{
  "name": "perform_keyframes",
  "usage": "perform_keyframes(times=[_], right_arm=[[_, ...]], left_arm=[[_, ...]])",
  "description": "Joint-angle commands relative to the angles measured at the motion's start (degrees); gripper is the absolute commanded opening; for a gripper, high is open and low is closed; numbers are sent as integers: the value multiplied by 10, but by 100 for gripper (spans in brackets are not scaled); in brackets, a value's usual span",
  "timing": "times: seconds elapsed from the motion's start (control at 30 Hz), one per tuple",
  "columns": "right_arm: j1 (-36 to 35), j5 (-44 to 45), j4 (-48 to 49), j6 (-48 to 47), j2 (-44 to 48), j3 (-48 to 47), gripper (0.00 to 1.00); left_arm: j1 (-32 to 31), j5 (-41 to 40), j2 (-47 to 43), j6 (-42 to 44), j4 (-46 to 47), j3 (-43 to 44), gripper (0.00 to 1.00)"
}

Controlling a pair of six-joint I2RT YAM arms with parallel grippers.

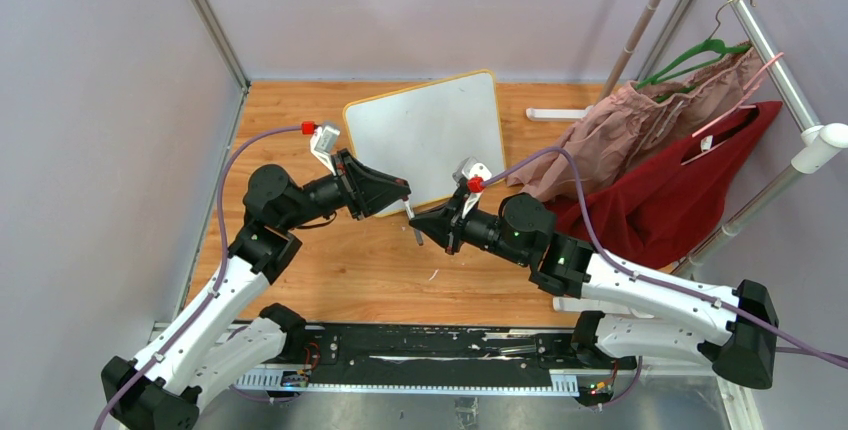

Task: Write a sentence on the whiteboard
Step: Open the whiteboard marker at the center of the board.

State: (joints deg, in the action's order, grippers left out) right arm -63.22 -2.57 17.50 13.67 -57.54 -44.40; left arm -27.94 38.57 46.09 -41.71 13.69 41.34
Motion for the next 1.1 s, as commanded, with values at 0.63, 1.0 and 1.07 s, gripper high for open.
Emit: perform_keyframes(times=[0.63,1.0,1.07], right_arm=[[6,-26,1,95,-26,-80,58],[6,-52,23,126,-38,-72,26],[6,-53,28,126,-37,-65,6]], left_arm=[[-9,-18,-74,-21,32,-14,0],[-9,-26,-102,-33,32,-27,0],[-9,-37,-110,-35,32,-29,0]])
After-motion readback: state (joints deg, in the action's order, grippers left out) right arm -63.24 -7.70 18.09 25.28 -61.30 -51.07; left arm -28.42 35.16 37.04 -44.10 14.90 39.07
